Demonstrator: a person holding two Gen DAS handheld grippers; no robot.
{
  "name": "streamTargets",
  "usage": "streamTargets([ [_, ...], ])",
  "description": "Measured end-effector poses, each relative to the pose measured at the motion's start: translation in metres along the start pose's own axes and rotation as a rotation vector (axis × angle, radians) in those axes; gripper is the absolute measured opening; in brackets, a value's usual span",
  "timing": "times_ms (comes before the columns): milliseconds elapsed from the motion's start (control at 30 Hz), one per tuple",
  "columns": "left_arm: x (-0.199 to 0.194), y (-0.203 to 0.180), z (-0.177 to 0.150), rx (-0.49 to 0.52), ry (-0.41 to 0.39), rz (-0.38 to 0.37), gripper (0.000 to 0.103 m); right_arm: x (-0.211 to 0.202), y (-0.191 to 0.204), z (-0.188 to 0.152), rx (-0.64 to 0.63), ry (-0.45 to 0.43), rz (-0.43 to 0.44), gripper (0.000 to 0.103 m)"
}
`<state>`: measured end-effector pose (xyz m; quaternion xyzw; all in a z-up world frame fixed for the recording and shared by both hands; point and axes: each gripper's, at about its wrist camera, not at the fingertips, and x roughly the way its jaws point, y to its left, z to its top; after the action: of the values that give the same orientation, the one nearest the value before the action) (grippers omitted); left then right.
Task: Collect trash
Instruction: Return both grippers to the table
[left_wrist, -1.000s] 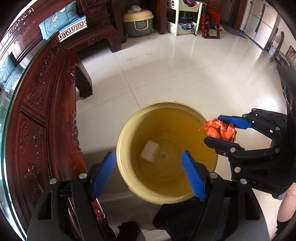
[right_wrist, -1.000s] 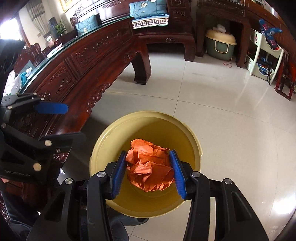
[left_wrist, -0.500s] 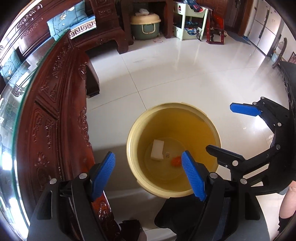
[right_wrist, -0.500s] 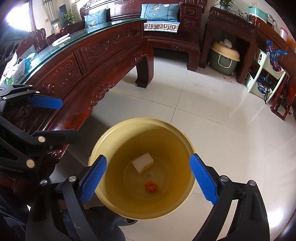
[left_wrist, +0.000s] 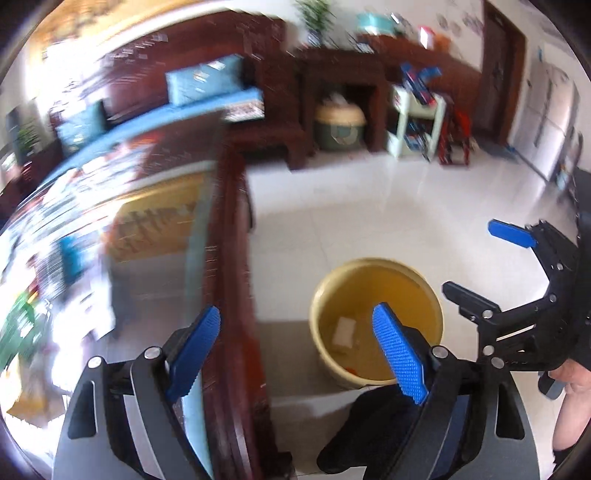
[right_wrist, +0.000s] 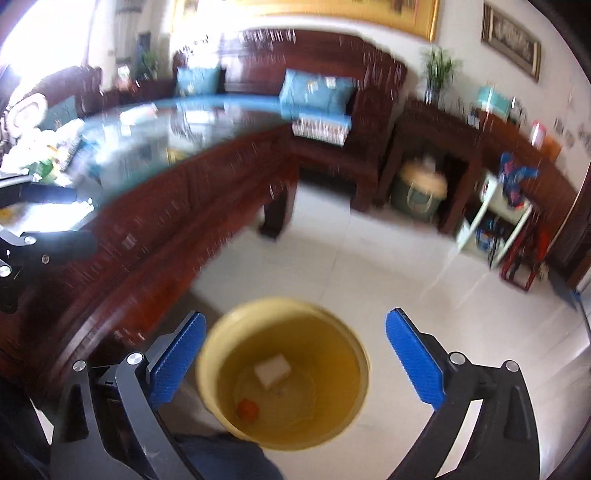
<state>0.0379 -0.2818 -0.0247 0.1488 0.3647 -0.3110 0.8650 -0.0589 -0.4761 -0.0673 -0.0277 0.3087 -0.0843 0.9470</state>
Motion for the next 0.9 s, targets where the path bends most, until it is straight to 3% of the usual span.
streamTargets([
  [267,-0.141,0.075,-0.086,-0.232,-0.267,0.268,0.099,-0.079,0.084,0.02,0.076,-0.217,0.244,0.095],
  [533,-0.223,0.125,-0.144,-0.358,-0.382,0.42,0.099,-0.122,0.176,0.04,0.033,-0.302,0.416,0.095],
  [700,-0.243,0.153,-0.165,-0.397,-0.405,0.464,0.099,-0.136,0.218,0.054,-0.006,-0.36,0.444,0.095],
  [900,-0.241,0.197,-0.171,-0.414,-0.41,0.407,0.099,-0.121,0.249,0.075,-0.037,-0.357,0.469,0.095],
])
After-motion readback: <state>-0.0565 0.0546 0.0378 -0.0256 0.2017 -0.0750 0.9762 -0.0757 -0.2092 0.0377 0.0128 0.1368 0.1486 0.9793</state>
